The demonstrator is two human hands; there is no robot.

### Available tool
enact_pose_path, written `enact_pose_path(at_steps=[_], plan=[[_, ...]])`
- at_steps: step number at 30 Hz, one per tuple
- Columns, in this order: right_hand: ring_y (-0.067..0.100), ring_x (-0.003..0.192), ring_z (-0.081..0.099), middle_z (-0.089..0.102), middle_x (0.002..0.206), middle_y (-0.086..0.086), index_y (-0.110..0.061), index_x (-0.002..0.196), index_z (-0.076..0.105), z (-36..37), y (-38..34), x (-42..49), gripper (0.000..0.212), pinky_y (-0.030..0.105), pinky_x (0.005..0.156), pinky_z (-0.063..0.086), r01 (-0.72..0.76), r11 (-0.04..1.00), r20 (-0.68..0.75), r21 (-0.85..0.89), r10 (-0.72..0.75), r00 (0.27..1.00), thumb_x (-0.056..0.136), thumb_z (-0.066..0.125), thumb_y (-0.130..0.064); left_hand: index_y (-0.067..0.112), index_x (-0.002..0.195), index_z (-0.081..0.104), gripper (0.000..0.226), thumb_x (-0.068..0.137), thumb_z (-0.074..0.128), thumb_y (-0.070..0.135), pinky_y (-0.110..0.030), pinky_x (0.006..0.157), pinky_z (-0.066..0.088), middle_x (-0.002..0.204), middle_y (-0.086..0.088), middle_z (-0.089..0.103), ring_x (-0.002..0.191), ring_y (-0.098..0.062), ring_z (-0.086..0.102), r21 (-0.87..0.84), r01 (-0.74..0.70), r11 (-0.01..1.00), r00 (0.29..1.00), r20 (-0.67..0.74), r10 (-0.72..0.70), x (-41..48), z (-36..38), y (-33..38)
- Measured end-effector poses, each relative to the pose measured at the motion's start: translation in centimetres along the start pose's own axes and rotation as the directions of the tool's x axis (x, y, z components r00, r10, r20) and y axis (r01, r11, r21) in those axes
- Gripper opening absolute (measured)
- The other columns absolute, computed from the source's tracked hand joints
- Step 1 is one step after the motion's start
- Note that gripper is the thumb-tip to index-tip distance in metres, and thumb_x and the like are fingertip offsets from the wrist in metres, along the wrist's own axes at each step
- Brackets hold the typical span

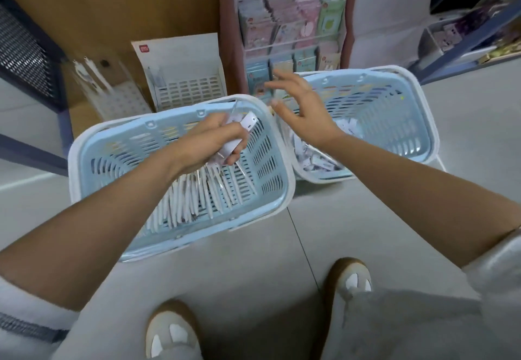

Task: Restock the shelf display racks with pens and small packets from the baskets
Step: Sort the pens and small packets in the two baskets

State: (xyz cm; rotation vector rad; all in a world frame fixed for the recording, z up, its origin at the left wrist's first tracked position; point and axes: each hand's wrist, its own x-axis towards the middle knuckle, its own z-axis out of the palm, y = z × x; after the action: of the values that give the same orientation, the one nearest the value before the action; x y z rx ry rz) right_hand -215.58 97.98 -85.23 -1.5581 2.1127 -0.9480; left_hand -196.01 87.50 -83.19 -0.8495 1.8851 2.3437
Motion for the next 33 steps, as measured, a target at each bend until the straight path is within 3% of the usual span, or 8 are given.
enact_pose_path(at_steps=[4,10,13,19,24,27,29,33], plan=[[0.025,0.137,0.034,0.038,0.148,0.008,-0.017,0.132,0.052,-5.8,5.2,-0.8,0.042,0.041,0.113,0.027,-0.053,0.976,0.012,-0.213,0.057,0.998,0.093,0.051,-0.033,0.012,0.083,0.048,0.012,0.093,0.049,0.007,-0.021,0.044,0.031,0.062,-0.007,0.054,0.041,-0.016,0.049,0.078,-0.027,0.997,0.988,-0.152,0.038,4.2,5.4,3.7],[0.031,0.145,0.017,0.015,0.159,0.01,-0.014,0.149,0.026,-11.7,14.7,-4.4,0.07,0.046,0.115,0.012,-0.253,0.791,0.005,-0.558,0.308,0.951,0.091,0.044,-0.049,0.011,0.089,0.047,0.009,0.098,0.046,0.011,-0.025,0.048,0.036,0.076,-0.016,0.059,0.057,-0.025,0.053,0.289,0.168,0.943,0.985,-0.097,-0.146,13.3,13.6,3.1],[0.031,0.143,0.021,0.014,0.159,0.011,-0.012,0.149,0.027,-11.7,16.0,-4.8,0.075,0.047,0.114,0.014,-0.217,0.837,0.01,-0.503,0.257,0.966,0.087,0.037,-0.053,-0.001,0.117,0.044,0.021,0.099,0.045,0.009,-0.027,0.047,0.039,0.075,-0.015,0.054,0.057,-0.023,0.052,0.356,0.347,0.867,0.936,-0.181,-0.301,17.0,15.2,-0.1],[0.034,0.14,0.026,0.006,0.159,0.013,-0.015,0.147,0.033,-9.7,16.3,-5.0,0.062,0.051,0.11,0.027,-0.207,0.929,-0.05,-0.305,0.202,0.978,0.092,0.056,-0.033,-0.01,0.128,0.044,0.036,0.092,0.045,-0.001,-0.026,0.052,0.037,0.086,-0.018,0.055,0.063,-0.022,0.051,0.36,0.569,0.739,0.822,-0.234,-0.519,19.0,16.3,-3.9],[0.031,0.138,0.031,0.007,0.159,0.012,-0.013,0.142,0.04,-9.9,16.5,-5.5,0.055,0.054,0.106,0.035,-0.162,0.956,-0.065,-0.245,0.151,0.986,0.092,0.058,-0.028,0.002,0.147,0.029,0.052,0.099,0.044,0.017,-0.025,0.061,0.039,0.144,-0.021,0.042,0.095,-0.027,0.058,0.396,0.53,0.75,0.847,-0.202,-0.492,18.7,15.8,-3.8],[0.028,0.138,0.031,0.011,0.159,0.01,-0.014,0.136,0.047,-9.6,16.3,-5.5,0.048,0.051,0.105,0.037,-0.171,0.957,-0.091,-0.234,0.153,0.984,0.091,0.059,-0.024,0.007,0.149,0.031,0.052,0.101,0.045,0.02,-0.028,0.086,0.042,0.147,-0.013,0.041,0.11,-0.026,0.053,0.54,0.434,0.721,0.9,-0.234,-0.367,17.3,15.1,-2.2],[0.027,0.136,0.034,0.021,0.155,0.01,-0.014,0.13,0.053,-9.2,15.5,-5.0,0.041,0.046,0.105,0.038,-0.149,0.965,-0.12,-0.216,0.126,0.985,0.09,0.058,-0.022,0.009,0.142,0.046,0.043,0.099,0.046,0.014,-0.031,0.097,0.041,0.141,-0.011,0.052,0.119,-0.027,0.054,0.67,0.239,0.703,0.957,-0.285,-0.054,15.9,14.5,-0.5],[0.022,0.114,0.05,0.051,0.123,0.009,-0.011,0.11,0.061,-7.9,13.5,-3.7,0.023,0.036,0.094,0.043,-0.086,0.983,-0.15,-0.165,0.062,0.987,0.088,0.057,-0.015,0.015,0.103,0.07,0.032,0.087,0.042,0.013,-0.038,0.088,0.042,0.102,-0.005,0.064,0.101,-0.027,0.057,0.904,-0.139,0.405,0.785,-0.148,0.601,13.0,11.9,1.6]])
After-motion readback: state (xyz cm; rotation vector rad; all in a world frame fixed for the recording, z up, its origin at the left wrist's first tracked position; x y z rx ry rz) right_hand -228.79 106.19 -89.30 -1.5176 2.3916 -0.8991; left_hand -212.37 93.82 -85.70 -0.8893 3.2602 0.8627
